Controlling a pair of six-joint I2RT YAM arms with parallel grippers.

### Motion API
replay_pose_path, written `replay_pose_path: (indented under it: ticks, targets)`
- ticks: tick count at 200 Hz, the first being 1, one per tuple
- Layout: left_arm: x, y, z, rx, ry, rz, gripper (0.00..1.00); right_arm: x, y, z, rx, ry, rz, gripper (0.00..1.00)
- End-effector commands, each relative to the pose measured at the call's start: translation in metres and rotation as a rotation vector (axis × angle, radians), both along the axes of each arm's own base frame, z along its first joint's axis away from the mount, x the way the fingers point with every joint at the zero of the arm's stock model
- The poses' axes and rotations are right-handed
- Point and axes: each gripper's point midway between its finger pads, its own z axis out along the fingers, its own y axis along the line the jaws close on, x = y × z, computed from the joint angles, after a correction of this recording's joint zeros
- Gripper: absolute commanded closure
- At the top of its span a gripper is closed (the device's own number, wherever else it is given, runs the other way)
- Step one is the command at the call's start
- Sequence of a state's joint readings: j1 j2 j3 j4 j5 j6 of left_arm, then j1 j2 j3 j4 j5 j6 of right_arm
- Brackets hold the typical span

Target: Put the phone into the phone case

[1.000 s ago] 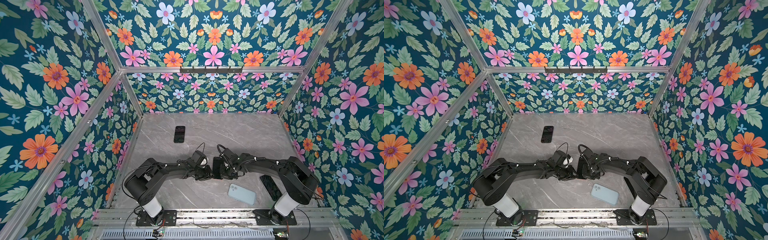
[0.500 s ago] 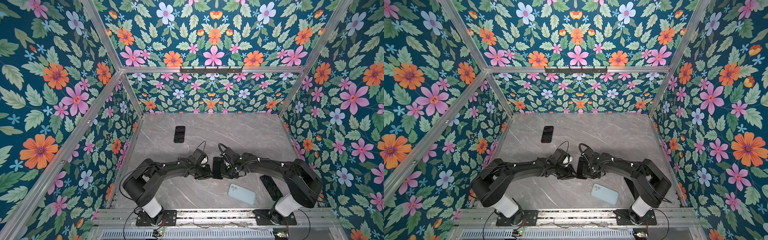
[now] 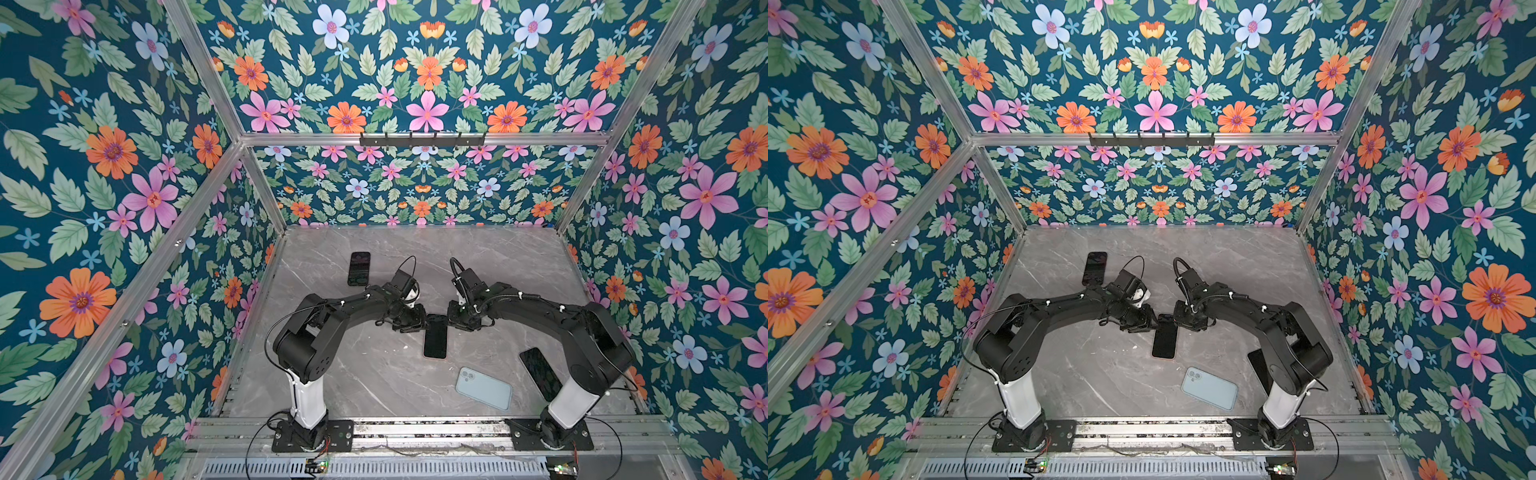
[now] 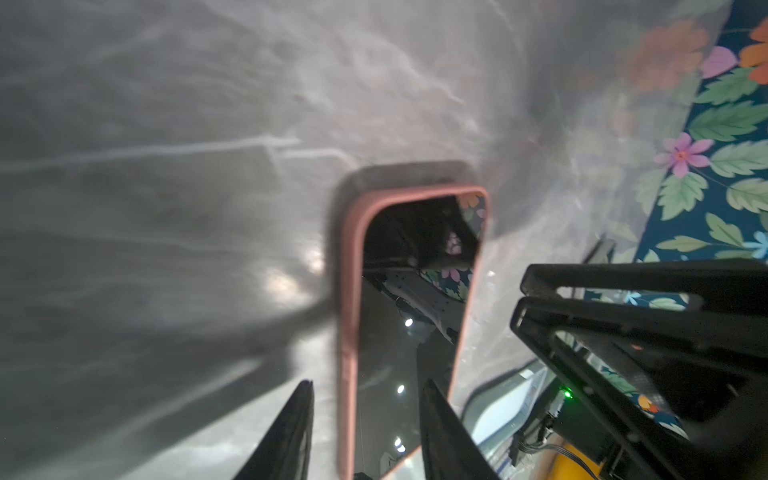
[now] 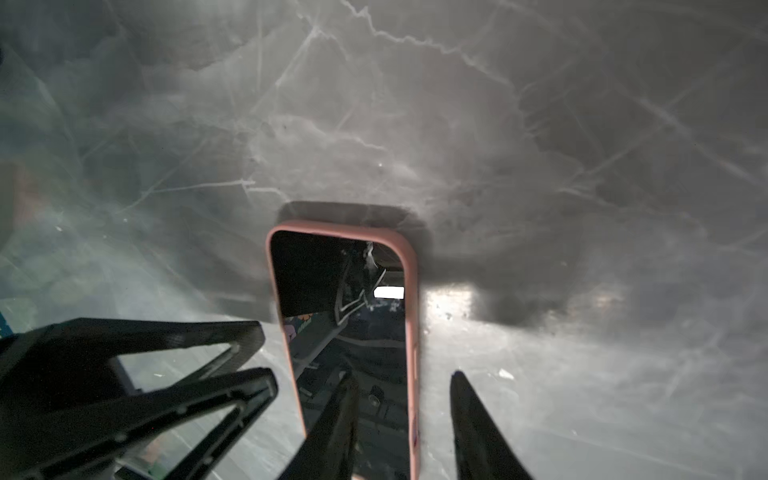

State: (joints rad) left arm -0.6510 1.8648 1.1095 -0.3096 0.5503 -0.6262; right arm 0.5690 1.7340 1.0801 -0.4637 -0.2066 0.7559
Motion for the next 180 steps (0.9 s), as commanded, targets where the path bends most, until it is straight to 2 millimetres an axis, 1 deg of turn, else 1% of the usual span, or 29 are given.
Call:
replay_pose_path:
  ticks: [1, 27, 39, 68, 76, 102, 136, 159, 170, 180]
  targets:
    - [-0.003, 0.007, -0.008, 0.029, 0.028, -0.018, 0.55, 0.003, 0.006, -0.005, 0.019, 0.012, 0.026, 0.62]
    - [-0.003, 0.001, -0.014, 0.008, 0.048, -0.014, 0.55, 0.003, 0.012, -0.014, 0.039, 0.034, 0.027, 0.65]
    - [-0.003, -0.007, -0.013, -0.034, 0.06, -0.012, 0.56, 0.002, 0.014, -0.018, 0.048, 0.042, 0.025, 0.68]
    - [-0.009, -0.016, -0.018, -0.052, 0.073, -0.021, 0.57, 0.002, 0.016, -0.023, 0.065, 0.049, 0.02, 0.72]
    - [-0.011, -0.017, -0.021, -0.043, 0.074, -0.022, 0.6, 0.002, 0.017, -0.024, 0.072, 0.052, 0.017, 0.73]
    - [-0.015, -0.016, -0.028, -0.032, 0.086, -0.019, 0.73, 0.0, 0.022, -0.026, 0.101, 0.06, 0.018, 0.77]
    - [-0.016, -0.015, -0.031, -0.034, 0.084, -0.011, 0.76, -0.002, 0.021, -0.029, 0.103, 0.07, 0.011, 0.85]
    - [-0.018, -0.013, -0.031, -0.036, 0.083, 0.0, 0.76, -0.005, 0.02, -0.027, 0.103, 0.076, 0.007, 0.88]
    - [-0.017, -0.011, -0.029, -0.031, 0.073, 0.009, 0.75, -0.006, 0.02, -0.021, 0.106, 0.075, 0.011, 0.88]
    - [-0.016, -0.007, -0.027, -0.009, 0.06, 0.02, 0.74, -0.005, 0.018, -0.01, 0.108, 0.055, 0.015, 0.84]
